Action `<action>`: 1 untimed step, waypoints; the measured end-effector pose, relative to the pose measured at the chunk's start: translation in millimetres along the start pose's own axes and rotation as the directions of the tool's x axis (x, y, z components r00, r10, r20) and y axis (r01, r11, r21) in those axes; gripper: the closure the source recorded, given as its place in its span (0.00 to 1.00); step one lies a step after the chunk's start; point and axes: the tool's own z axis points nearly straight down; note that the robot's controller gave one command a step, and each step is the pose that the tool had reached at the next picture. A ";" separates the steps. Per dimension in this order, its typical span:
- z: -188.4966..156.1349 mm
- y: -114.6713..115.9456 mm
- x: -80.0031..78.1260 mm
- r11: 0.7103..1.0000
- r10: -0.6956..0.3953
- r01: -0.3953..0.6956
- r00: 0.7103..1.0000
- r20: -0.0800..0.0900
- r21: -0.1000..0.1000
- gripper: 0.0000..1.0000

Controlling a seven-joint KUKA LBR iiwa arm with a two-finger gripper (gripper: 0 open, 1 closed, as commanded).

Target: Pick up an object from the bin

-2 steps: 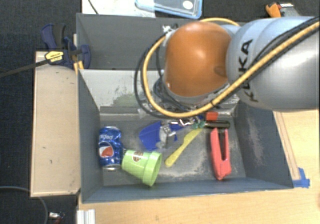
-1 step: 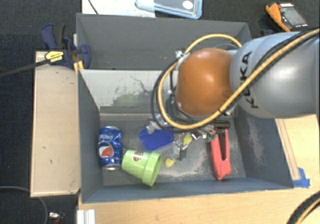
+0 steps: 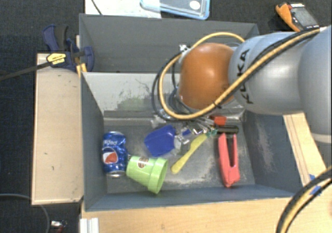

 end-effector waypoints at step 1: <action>-9.7 -3.0 46.5 1.000 0.019 -0.019 1.000 -0.010 -0.001 0.00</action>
Offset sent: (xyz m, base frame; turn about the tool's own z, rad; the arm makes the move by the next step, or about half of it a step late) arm -0.0033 -0.0711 -0.0115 0.0651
